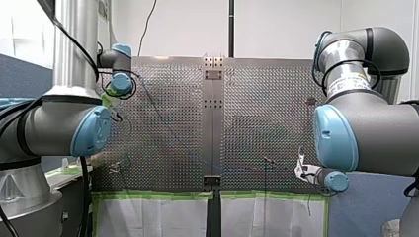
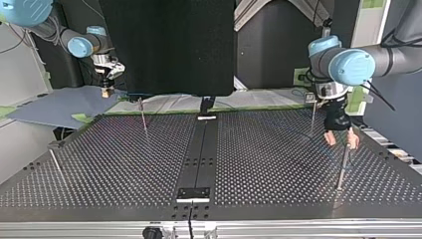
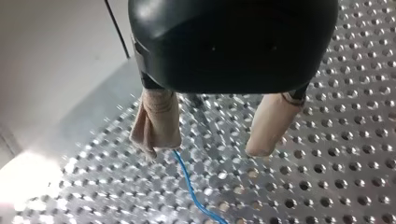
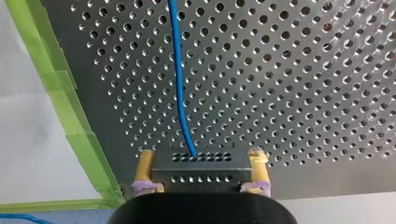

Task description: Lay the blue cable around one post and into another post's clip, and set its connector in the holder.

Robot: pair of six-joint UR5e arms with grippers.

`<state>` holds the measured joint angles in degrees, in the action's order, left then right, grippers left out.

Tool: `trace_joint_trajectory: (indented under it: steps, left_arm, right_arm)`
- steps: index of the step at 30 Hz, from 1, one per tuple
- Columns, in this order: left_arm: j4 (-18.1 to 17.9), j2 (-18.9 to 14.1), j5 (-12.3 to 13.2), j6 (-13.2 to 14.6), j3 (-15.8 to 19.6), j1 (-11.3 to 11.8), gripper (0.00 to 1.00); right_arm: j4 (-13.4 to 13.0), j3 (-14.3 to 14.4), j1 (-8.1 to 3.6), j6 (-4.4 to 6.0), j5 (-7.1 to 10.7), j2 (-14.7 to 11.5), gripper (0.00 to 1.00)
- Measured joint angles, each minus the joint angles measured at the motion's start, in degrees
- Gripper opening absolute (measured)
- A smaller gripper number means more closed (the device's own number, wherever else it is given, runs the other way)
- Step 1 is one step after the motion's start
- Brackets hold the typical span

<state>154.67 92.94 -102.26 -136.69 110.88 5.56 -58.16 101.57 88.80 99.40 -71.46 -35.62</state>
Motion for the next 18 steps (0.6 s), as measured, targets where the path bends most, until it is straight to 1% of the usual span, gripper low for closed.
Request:
trace_joint_trajectory:
  steps: [4,9,14,18]
  left_arm:
    - [-1.6,-2.5,-0.8,0.8,2.6,0.4,1.0]
    - [-0.1,-5.4,-3.2,3.2,4.5,0.6,1.0]
    - [2.7,-8.5,-6.0,6.2,3.9,0.7,1.0]
    - [5.2,-10.9,-6.5,8.6,2.1,0.4,1.0]
  right_arm:
    - [0.1,0.0,0.15,-0.07,0.0,0.0,0.02]
    - [0.1,0.0,0.47,-0.03,-0.01,0.0,0.02]
    - [0.1,0.0,0.76,0.01,-0.01,0.0,0.02]
    - [0.2,0.0,0.96,0.02,-0.01,0.0,0.02]
